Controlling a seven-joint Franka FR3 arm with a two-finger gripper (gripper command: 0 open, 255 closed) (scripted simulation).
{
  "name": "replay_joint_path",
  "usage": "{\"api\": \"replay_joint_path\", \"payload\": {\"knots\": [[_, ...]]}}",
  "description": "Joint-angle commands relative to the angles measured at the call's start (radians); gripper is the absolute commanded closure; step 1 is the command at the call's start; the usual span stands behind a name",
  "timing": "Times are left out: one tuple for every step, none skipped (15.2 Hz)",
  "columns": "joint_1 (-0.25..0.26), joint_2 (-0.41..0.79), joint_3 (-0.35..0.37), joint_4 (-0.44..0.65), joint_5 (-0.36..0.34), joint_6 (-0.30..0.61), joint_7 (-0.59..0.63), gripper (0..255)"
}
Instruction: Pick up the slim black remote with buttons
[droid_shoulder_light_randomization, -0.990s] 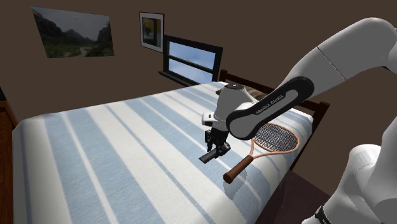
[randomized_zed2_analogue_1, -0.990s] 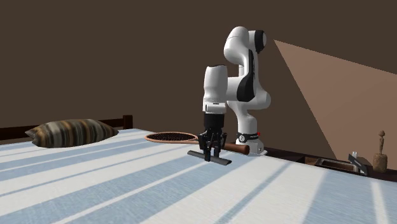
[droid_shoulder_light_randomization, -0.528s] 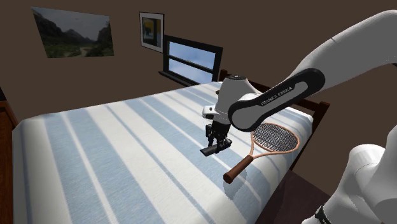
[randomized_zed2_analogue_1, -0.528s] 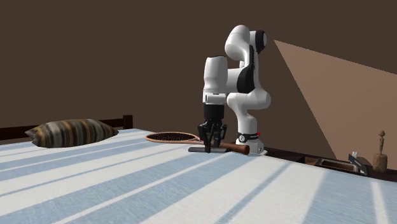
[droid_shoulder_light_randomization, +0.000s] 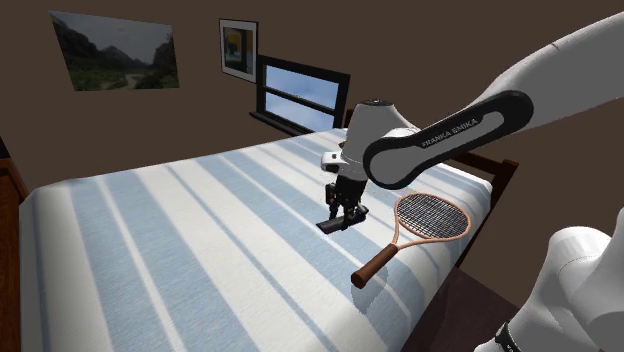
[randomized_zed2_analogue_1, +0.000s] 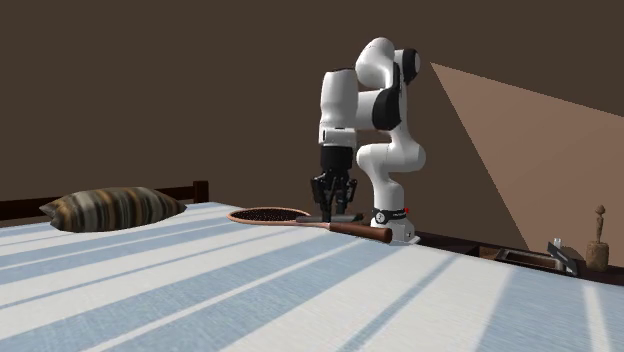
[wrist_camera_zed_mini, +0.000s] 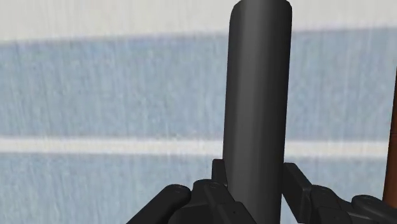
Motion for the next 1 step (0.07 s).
{"api": "replay_joint_path", "payload": {"knots": [[0.000,-0.006,0.000,0.002,0.000,-0.008,-0.001,255]]}}
